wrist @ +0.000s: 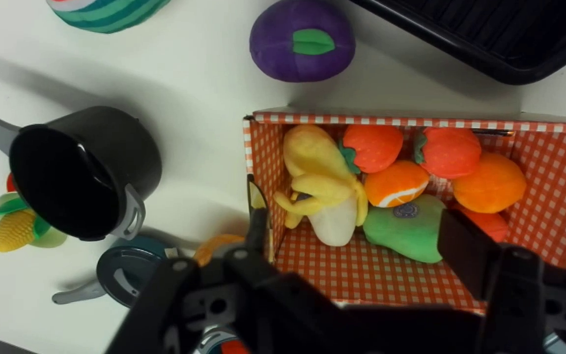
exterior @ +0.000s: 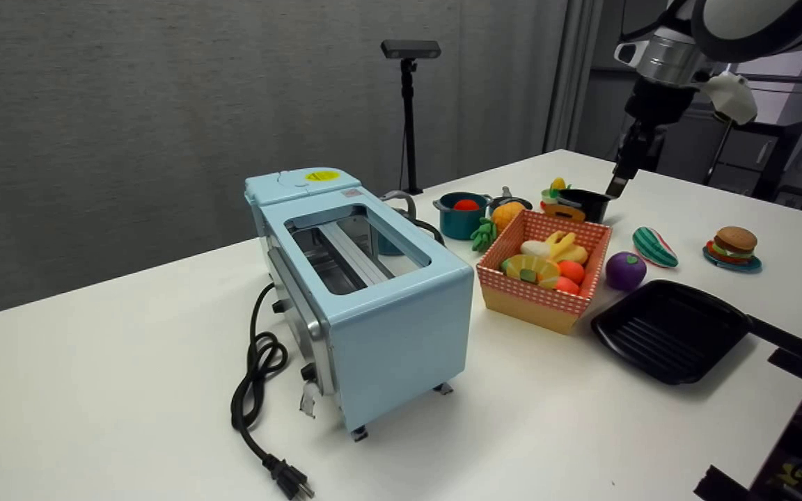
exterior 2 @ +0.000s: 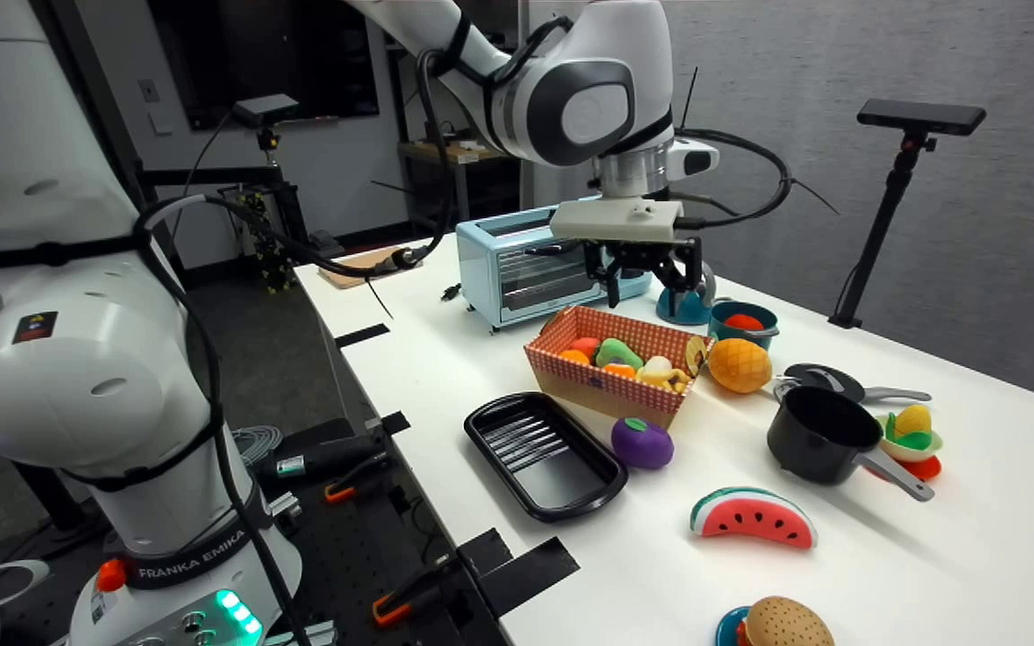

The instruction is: Remove the banana plushie from the box and put it on the table

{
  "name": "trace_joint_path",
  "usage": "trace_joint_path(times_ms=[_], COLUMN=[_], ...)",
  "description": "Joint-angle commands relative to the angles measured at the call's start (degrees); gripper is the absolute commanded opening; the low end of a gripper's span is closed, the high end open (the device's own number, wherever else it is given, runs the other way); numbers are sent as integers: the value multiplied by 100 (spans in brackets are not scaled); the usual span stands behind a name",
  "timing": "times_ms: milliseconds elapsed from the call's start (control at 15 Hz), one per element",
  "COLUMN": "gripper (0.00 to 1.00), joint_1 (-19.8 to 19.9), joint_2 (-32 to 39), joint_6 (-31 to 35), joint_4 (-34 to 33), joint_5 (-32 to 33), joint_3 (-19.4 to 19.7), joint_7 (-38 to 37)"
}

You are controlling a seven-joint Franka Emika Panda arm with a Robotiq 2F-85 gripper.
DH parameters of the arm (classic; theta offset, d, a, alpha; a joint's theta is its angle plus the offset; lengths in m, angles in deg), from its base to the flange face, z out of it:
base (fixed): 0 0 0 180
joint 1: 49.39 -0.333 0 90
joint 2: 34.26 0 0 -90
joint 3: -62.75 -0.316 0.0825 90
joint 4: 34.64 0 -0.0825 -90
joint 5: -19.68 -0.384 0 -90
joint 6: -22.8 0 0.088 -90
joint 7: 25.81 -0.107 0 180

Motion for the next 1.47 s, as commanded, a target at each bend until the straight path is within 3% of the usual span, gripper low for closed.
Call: trace_joint_path(times_ms=[0, 733, 1267, 1400], gripper=[87, 85, 82, 95], joint_1=[-43, -220, -253, -271], joint_2=[222, 802, 1397, 1480], joint_6=[99, 262, 338, 383], joint_4=[-268, -536, -1085, -1166], joint_5=[129, 481, 519, 586], joint_3=[-12, -309, -384, -383], joint_7=[-267, -569, -755, -816])
